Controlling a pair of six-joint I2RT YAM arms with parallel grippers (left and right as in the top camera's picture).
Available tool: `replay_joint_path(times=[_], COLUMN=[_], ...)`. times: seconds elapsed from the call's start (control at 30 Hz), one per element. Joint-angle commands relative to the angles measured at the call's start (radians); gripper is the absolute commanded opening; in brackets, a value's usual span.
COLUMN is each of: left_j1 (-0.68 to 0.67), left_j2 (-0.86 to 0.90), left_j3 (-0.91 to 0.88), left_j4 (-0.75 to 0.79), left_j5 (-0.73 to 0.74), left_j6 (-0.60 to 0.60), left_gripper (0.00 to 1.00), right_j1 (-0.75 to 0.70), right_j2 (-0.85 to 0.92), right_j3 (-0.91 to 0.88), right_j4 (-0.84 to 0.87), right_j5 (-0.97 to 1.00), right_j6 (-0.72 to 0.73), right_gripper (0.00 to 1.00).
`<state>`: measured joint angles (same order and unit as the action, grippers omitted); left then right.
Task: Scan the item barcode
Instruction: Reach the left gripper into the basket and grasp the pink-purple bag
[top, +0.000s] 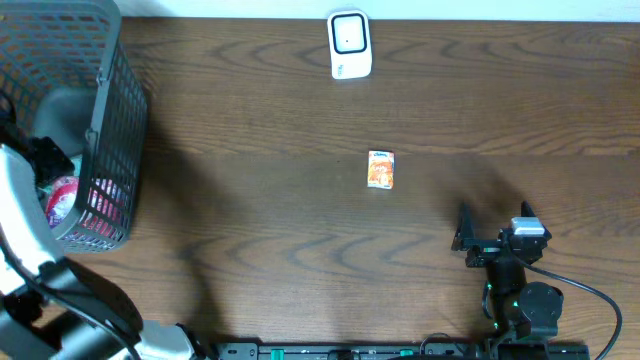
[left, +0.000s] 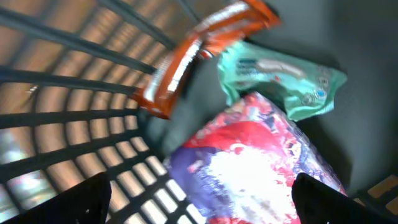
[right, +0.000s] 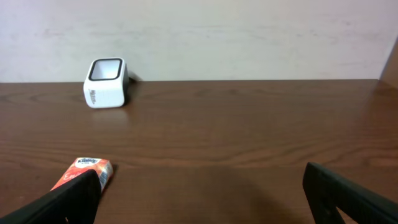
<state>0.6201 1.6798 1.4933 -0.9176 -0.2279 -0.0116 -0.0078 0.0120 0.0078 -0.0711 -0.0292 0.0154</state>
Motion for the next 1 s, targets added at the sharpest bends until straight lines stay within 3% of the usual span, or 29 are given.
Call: replay_joint_path(times=[0.0, 0.6, 0.7, 0.77, 0.9, 0.93, 0.97], left_j1=[0.005, 0.005, 0.005, 0.005, 0.005, 0.005, 0.005], left_j2=[0.051, 0.283, 0.318, 0.336, 0.346, 0.346, 0.345], left_j3=[-0.006, -0.007, -0.007, -0.008, -0.015, -0.014, -0.014], left_j4=[-0.007, -0.055, -0.065, -0.07, -0.073, -0.073, -0.076], left_j5=[0.064, 0.09, 0.09, 0.09, 0.09, 0.09, 0.09], left_j6=[-0.016, -0.043, -0.05, -0.05, -0.05, -0.05, -0.05], left_gripper=[0.92, 0.92, 0.87, 0.74, 0.29, 0.13, 0.08], right_j1=[0.004, 0.004, 0.004, 0.004, 0.004, 0.004, 0.004], right_j2=[-0.005, -0.005, -0.005, -0.005, -0.005, -0.005, -0.005], right_j3=[-0.002, -0.002, -0.002, -0.002, -0.002, -0.002, -0.002], right_j4=[-0.003, -0.003, -0.003, -0.003, -0.004, -0.004, -0.003], right_j5=[0.004, 0.004, 0.004, 0.004, 0.004, 0.004, 0.004], right_j6=[0.014, 0.014, 0.014, 0.014, 0.014, 0.014, 0.014], right_gripper=[0.99, 0.99, 0.99, 0.99, 0.99, 0.99, 0.99])
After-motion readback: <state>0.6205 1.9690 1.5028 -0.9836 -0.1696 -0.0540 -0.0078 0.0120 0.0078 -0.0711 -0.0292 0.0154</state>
